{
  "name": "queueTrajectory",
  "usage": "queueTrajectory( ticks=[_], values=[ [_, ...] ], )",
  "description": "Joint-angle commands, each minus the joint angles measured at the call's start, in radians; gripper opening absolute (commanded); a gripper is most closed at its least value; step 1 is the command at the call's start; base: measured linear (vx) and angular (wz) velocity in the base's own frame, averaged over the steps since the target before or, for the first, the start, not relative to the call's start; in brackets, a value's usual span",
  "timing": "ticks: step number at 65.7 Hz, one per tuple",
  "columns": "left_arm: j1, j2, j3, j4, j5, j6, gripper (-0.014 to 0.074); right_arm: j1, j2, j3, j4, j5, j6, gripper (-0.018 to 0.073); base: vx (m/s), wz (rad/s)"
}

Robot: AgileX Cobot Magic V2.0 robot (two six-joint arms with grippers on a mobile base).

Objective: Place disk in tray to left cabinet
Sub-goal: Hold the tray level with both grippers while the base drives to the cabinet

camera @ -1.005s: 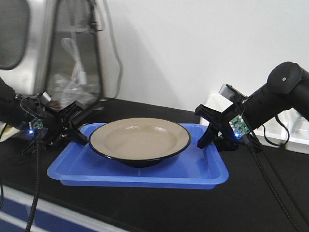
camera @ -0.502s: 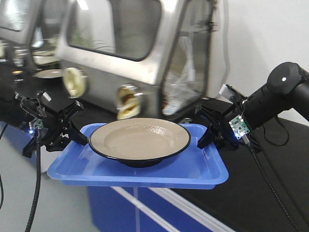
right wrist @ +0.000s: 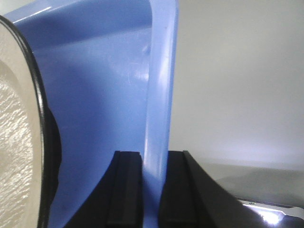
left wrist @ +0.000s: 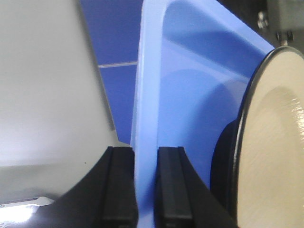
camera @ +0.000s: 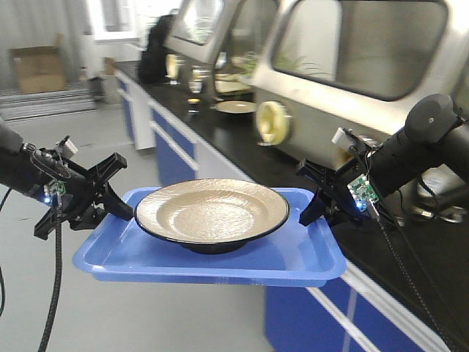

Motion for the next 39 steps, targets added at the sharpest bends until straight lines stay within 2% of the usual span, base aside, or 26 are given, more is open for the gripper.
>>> queueTrajectory(
  ticks=[1,39],
  values=[
    [-0.035,-0.07,-0.04,-0.219,0.025,-0.021,-0.0001,0.031,-0.072,-0.039,0.203,-0.038,-0.005,-0.0005,0.08,0.7],
    [-0.035,-0.07,-0.04,-0.219,0.025,-0.021,-0.0001,0.031,-0.072,-0.039,0.203,-0.038,-0.005,-0.0005,0.15,0.62]
  ],
)
